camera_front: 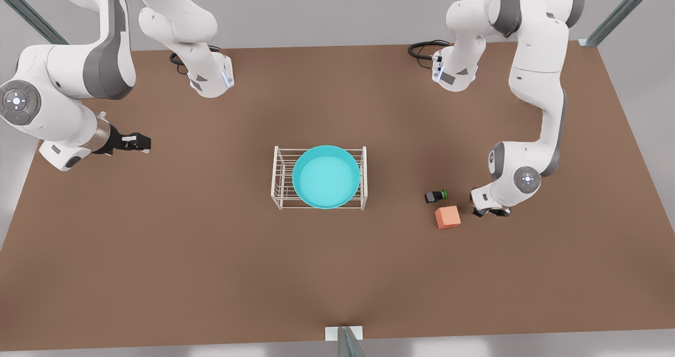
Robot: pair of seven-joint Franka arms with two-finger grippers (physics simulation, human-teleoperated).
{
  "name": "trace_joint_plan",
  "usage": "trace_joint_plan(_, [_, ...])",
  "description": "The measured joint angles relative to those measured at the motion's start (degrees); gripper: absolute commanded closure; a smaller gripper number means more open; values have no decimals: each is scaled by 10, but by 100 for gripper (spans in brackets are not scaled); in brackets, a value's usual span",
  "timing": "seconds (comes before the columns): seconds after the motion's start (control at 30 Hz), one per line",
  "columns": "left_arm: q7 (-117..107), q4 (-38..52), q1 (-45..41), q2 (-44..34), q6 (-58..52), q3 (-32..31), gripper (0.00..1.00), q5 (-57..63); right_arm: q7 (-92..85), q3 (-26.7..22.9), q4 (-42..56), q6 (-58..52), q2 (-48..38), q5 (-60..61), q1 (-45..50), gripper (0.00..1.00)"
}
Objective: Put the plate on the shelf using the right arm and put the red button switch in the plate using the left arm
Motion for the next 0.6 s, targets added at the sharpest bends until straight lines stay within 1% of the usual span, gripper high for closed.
trace_joint_plan(0.07, [-12,11,-11,-39,-26,7,64,2,0,-2,0,0,0,0,3,0])
trace_joint_plan(0.13, [-40,74,-45,-57,-68,5,64,2,0,-4,0,0,0,0,7,0])
trace_joint_plan(0.17, [-59,114,-67,-52,-91,1,64,2,0,-5,0,0,0,0,9,0])
trace_joint_plan(0.27, [-131,252,-143,-11,-171,-19,64,-2,-1,-7,0,0,-1,0,12,0])
trace_joint_plan(0.33, [-187,337,-167,28,-221,-67,64,-10,-1,-7,0,0,-1,0,11,0])
trace_joint_plan(0.4, [-243,398,-199,61,-260,-91,64,-15,-1,-8,0,0,-1,0,11,0])
trace_joint_plan(0.53, [-361,527,-274,149,-304,-100,63,-19,-1,-9,-1,0,-1,0,9,0])
trace_joint_plan(0.6, [-418,552,-307,172,-314,-100,63,-20,-1,-11,-3,0,-1,0,9,0])
